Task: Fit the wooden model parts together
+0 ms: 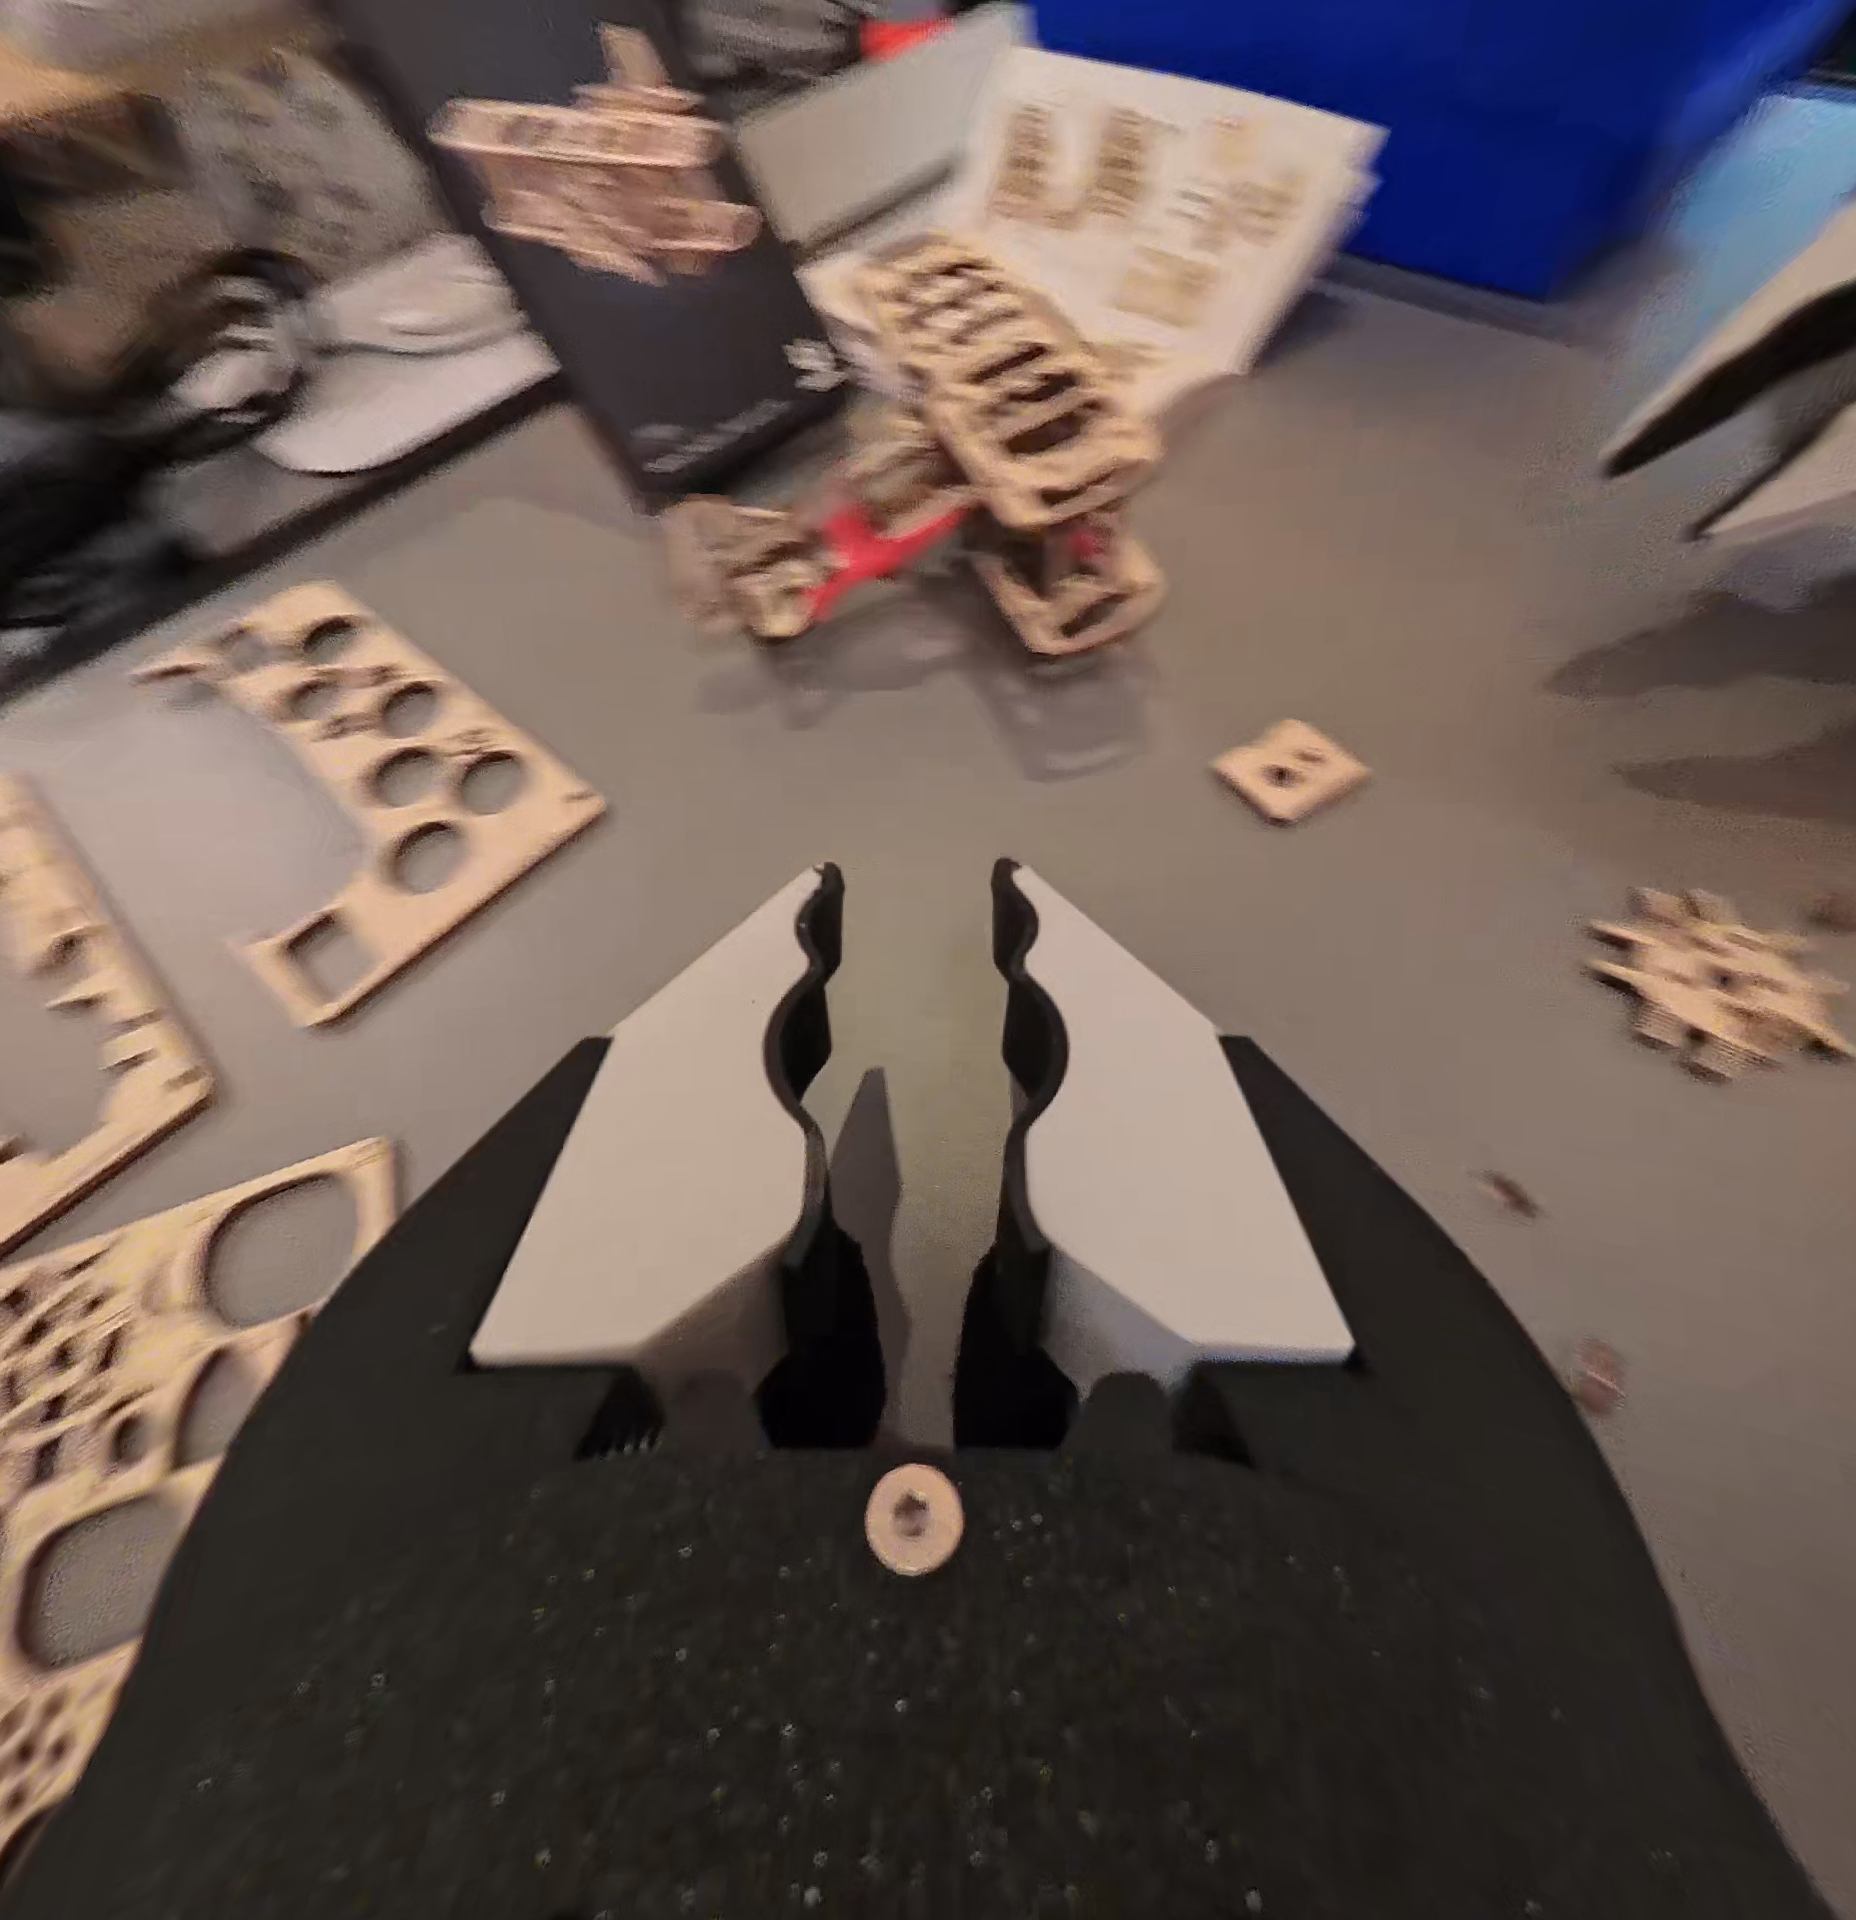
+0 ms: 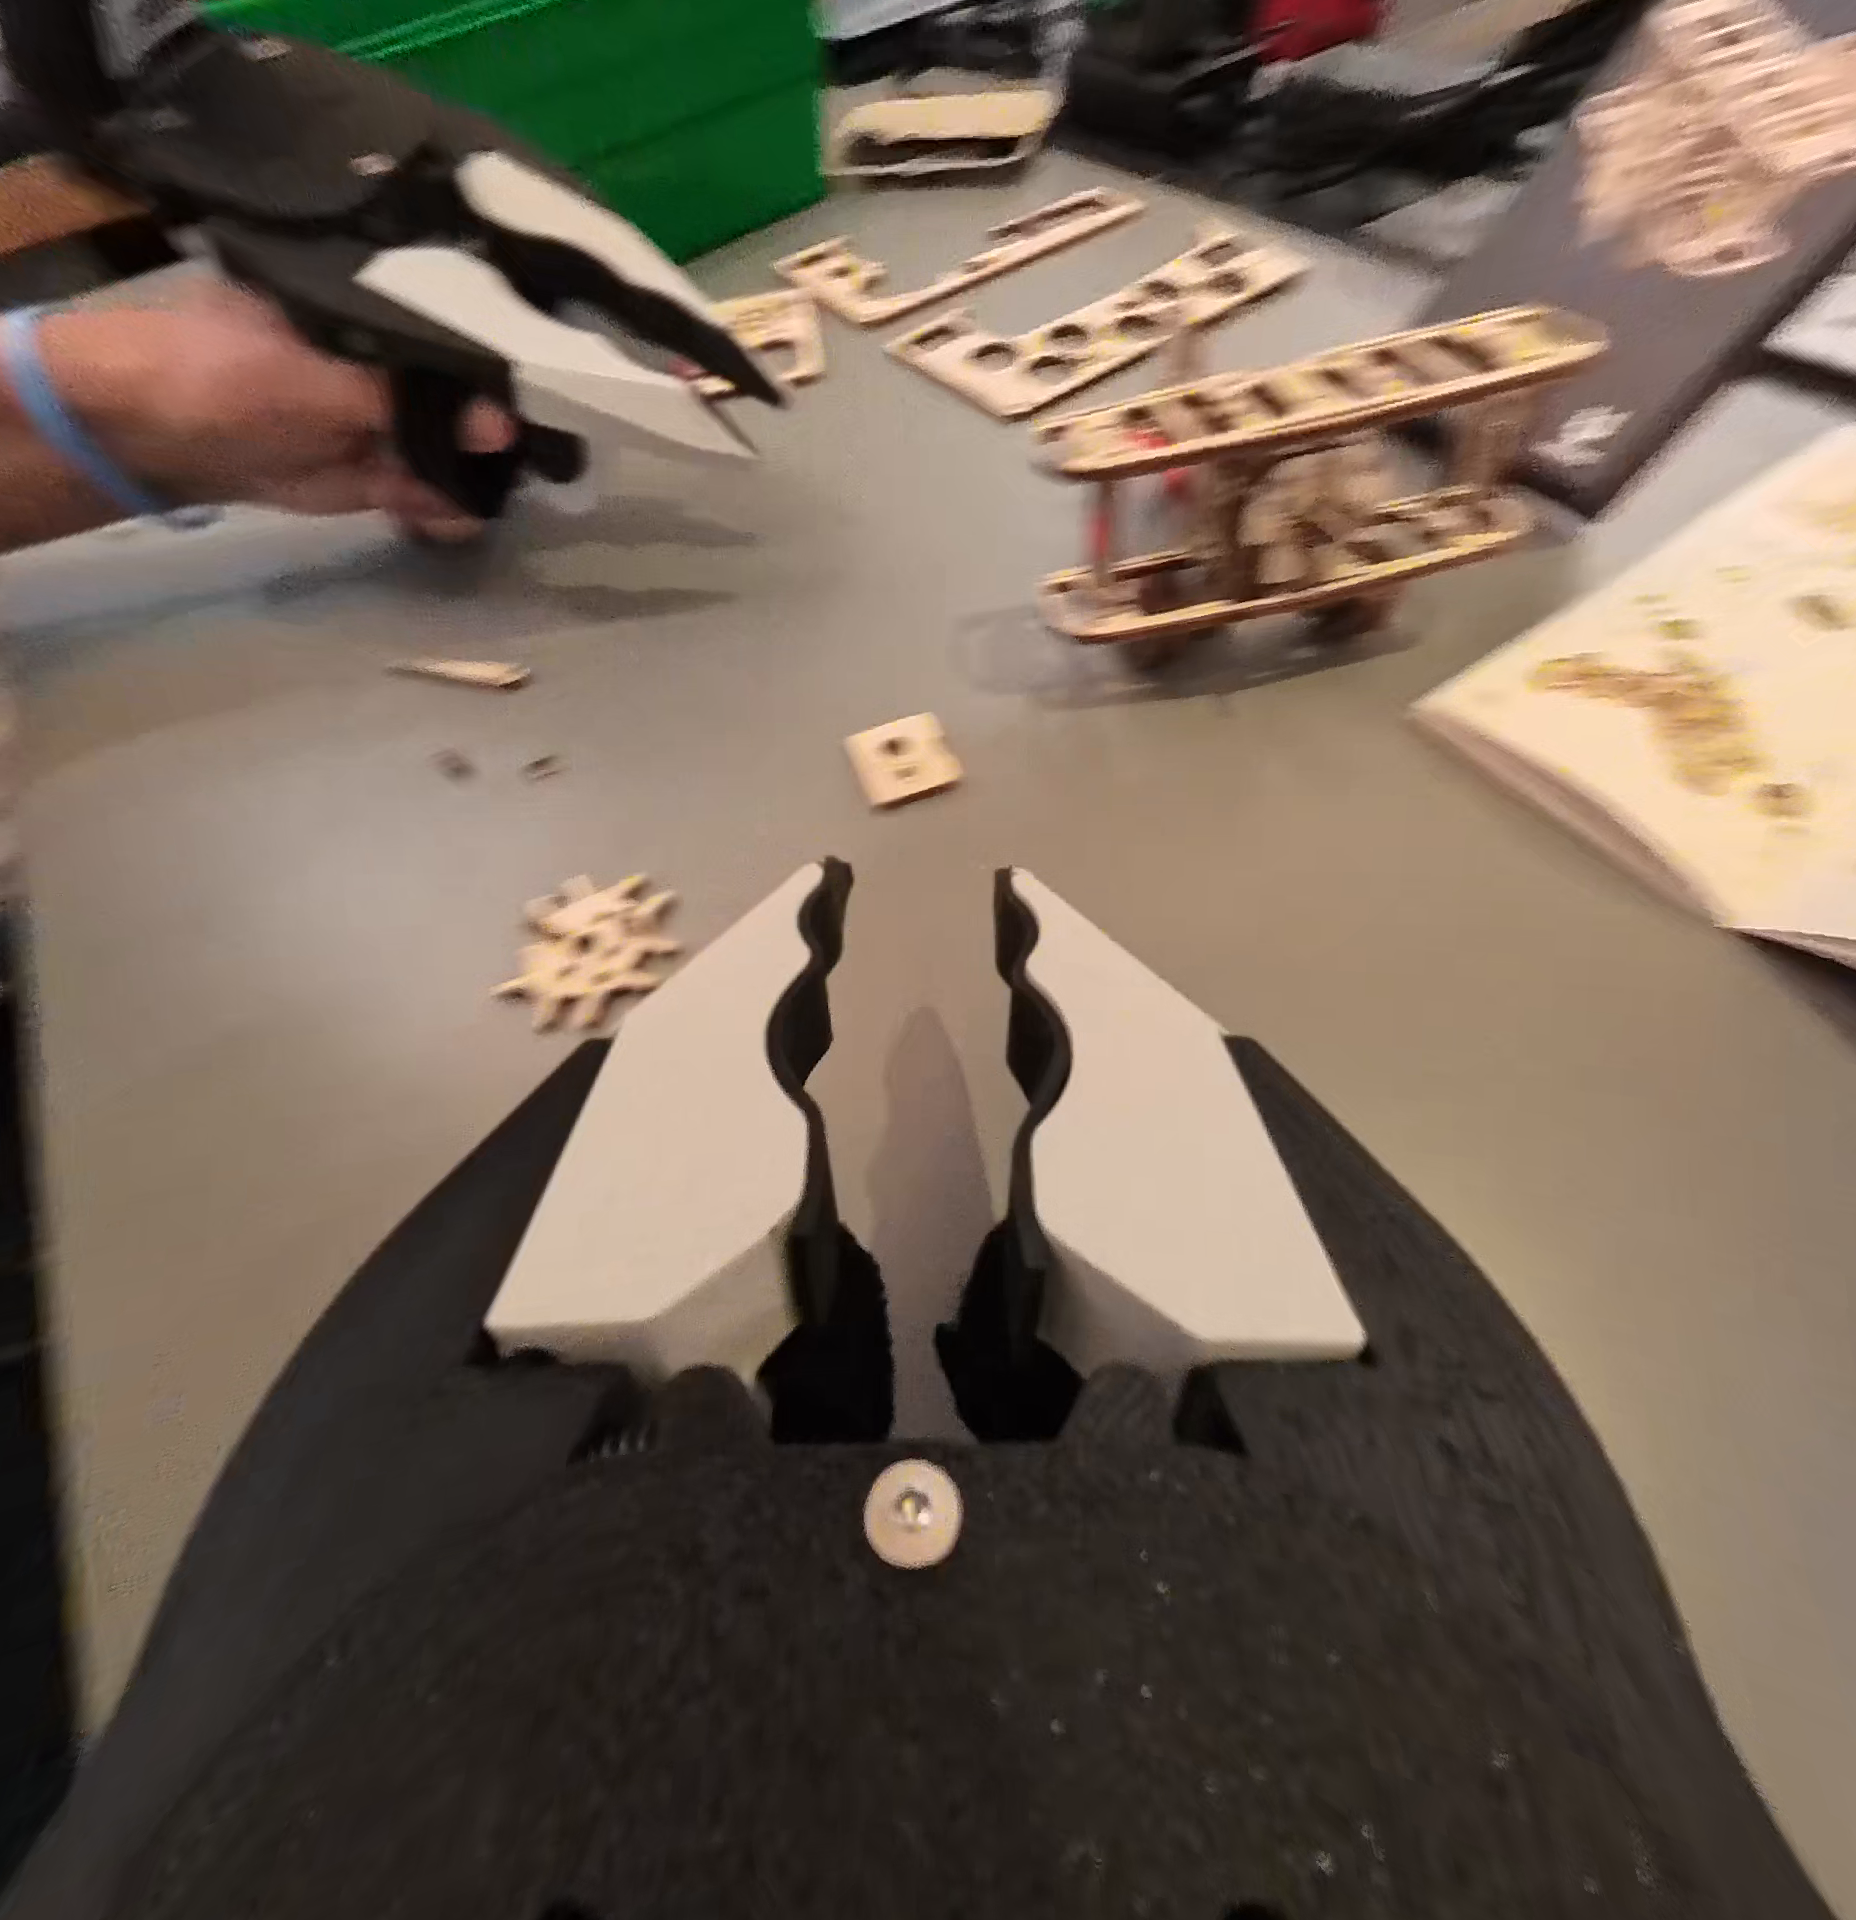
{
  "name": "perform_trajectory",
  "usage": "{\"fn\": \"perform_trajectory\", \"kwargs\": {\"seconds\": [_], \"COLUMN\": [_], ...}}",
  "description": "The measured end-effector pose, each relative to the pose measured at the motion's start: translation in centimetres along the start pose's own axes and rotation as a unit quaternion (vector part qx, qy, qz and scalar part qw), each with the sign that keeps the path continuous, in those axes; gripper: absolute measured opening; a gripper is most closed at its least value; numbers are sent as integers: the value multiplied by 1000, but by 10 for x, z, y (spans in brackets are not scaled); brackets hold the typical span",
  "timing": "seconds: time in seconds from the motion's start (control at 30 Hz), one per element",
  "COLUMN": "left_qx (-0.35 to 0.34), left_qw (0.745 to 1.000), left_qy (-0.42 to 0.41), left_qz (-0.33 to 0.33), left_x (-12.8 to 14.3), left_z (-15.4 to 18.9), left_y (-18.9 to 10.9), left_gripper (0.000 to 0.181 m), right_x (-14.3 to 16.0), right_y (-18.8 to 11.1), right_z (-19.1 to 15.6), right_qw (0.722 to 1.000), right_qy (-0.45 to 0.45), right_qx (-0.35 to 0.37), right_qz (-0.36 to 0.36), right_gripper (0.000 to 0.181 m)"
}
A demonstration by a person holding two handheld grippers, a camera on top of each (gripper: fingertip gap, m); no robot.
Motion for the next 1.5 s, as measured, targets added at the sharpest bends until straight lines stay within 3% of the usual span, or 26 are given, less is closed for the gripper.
{"fn": "perform_trajectory", "kwargs": {"seconds": [0.07, 0.2, 0.3, 0.43, 0.7, 1.0, 1.5], "left_qx": [-59, -96, -96, -66, -103, -116, -149], "left_qw": [998, 994, 995, 998, 988, 985, 982], "left_qy": [-9, 15, 13, -2, -7, -65, -79], "left_qz": [20, 43, 36, 25, 111, 114, 88], "left_x": [0, -4, -3, -1, -8, -6, -4], "left_z": [-15, -15, -15, -16, -23, -40, -46], "left_y": [-5, -9, -7, -4, -23, -23, -19], "left_gripper": [26, 21, 21, 23, 20, 23, 23], "right_x": [-6, -12, -23, -26, -9, 10, 10], "right_y": [7, 17, 26, 41, 52, 62, 64], "right_z": [25, 75, 98, 124, 162, 166, 165], "right_qw": [998, 980, 970, 957, 918, 905, 909], "right_qy": [4, 54, 126, 145, 119, 156, 157], "right_qx": [68, 192, 207, 248, 368, 367, 356], "right_qz": [4, -24, -25, -26, -88, -145, -146], "right_gripper": [34, 33, 53, 63, 63, 68, 58]}}
Point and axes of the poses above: each gripper's, where its closed fingertips meet, y out along the fingers, x out of its underside, z = x × y across the jaws, the point moved 7 cm from there along -y, back along the fingers, and after that the axes turned 14 degrees about x, right-handed, at the moved point
